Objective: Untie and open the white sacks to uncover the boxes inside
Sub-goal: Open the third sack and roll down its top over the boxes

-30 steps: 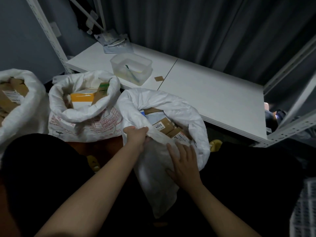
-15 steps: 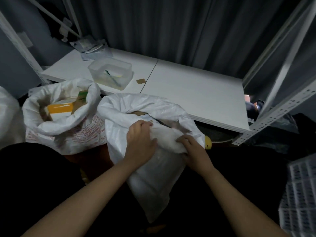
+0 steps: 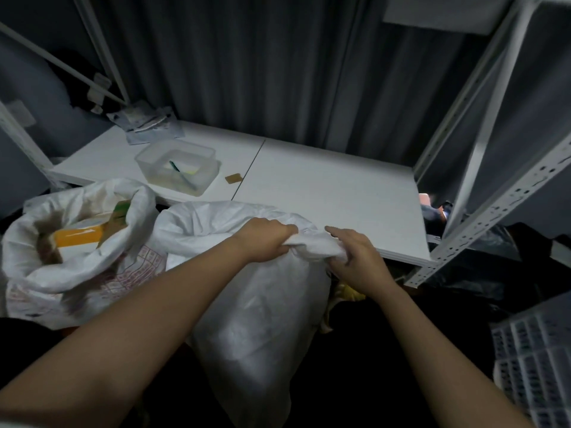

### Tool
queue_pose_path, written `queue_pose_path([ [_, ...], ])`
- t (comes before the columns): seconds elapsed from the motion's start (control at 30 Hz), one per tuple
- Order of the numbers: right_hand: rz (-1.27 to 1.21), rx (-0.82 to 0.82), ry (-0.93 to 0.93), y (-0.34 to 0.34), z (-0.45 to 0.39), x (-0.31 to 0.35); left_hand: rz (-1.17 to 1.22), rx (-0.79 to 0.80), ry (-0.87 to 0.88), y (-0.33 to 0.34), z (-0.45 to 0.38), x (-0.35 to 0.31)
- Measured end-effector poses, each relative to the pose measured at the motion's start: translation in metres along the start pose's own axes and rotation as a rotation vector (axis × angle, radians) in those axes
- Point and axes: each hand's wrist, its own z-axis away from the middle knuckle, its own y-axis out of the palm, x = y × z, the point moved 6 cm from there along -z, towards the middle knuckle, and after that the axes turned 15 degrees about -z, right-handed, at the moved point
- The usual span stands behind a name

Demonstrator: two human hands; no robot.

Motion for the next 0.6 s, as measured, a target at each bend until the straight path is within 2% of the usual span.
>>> queue_pose_path([
  [0.1, 0.135, 0.280, 0.040, 0.016, -0.001, -0.015, -0.147, -0.126, 0.037, 0.000, -0.002, -0.007],
  [0.17, 0.244, 0.299, 0.000, 0.021, -0.010, -0.016, -0.187, -0.139, 0.038, 0.003, 0.001, -0.012],
  [0.23, 0.399, 0.254, -0.153, 0.027, -0.017, -0.013, -0.073, -0.017, 0.027, 0.013, 0.001, -0.009],
  [0.33, 0.474, 0.203, -0.337, 0.039, -0.017, -0.016, 0.412, 0.334, 0.008, 0.025, -0.002, -0.009],
  [0.37, 0.491, 0.180, -0.373, 0.041, -0.015, -0.016, 0.503, 0.380, 0.003, 0.025, -0.005, -0.012],
  [0.43, 0.464, 0.167, -0.353, 0.042, -0.010, -0.019, 0.521, 0.349, 0.021, 0.025, -0.016, -0.019],
  [0.5, 0.276, 0.141, -0.123, 0.032, -0.005, -0.028, 0.412, 0.253, 0.011, 0.021, -0.022, -0.022],
  [0.57, -0.064, 0.074, 0.338, 0.022, 0.008, -0.050, 0.264, 0.216, -0.016, 0.020, -0.022, -0.023],
  [0.6, -0.320, -0.043, 0.566, 0.018, 0.017, -0.061, 0.197, 0.208, -0.025, 0.020, -0.021, -0.024],
])
